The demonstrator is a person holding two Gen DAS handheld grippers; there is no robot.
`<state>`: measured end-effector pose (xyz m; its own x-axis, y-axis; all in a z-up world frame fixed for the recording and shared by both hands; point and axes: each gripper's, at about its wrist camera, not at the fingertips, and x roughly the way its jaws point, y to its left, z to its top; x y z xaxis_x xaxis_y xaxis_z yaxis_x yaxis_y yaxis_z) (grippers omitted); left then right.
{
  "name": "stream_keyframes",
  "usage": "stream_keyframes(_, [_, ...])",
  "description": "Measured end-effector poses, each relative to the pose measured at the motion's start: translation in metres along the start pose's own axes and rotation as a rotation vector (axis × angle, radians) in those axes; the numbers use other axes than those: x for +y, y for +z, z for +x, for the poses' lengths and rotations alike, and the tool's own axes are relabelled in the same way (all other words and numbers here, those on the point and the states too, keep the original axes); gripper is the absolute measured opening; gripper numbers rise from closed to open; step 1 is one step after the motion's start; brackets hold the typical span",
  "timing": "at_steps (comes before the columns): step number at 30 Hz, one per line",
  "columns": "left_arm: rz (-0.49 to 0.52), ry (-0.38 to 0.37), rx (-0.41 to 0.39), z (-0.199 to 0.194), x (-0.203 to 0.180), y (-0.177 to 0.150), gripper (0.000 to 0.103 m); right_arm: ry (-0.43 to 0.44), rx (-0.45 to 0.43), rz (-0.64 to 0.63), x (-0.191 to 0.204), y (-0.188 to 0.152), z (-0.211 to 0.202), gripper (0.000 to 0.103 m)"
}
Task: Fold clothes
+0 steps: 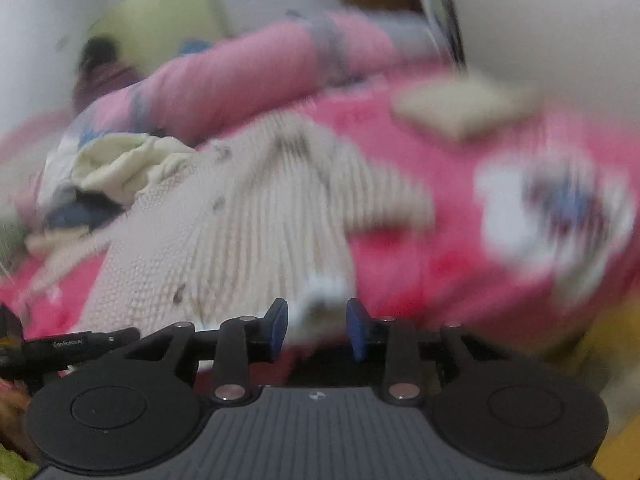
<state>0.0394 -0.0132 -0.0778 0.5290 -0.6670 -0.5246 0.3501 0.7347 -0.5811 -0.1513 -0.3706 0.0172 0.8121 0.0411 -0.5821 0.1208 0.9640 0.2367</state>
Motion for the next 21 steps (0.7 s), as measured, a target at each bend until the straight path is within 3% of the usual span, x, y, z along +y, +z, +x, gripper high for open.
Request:
stream_keyframes(3, [-0.003, -0.037, -0.006, 0.001, 0.007, -0.003, 0.006, 0.061, -0.114, -0.089, 0.031, 0.048, 0.004, 0.046])
stream_keyframes(6, [-0.004, -0.065, -0.006, 0.005, 0.012, -0.002, 0.006, 0.166, -0.121, -0.180, 0.084, 0.100, 0.059, 0.052])
stream_keyframes(7, [-0.008, -0.073, -0.006, 0.005, 0.013, -0.002, 0.006, 0.199, -0.117, -0.212, 0.102, 0.117, 0.079, 0.052])
stream_keyframes(11, [-0.007, -0.109, -0.022, 0.004, 0.016, -0.007, 0.006, 0.242, 0.045, -0.316, 0.168, 0.173, 0.213, 0.053])
stream_keyframes(16, [0.006, -0.196, -0.037, 0.002, 0.029, -0.012, 0.006, -0.012, 0.150, -0.544, 0.231, 0.202, 0.383, 0.053])
stream_keyframes(21, [0.015, -0.275, -0.061, 0.008, 0.041, -0.015, 0.006, -0.171, 0.164, -0.637, 0.253, 0.205, 0.495, 0.052])
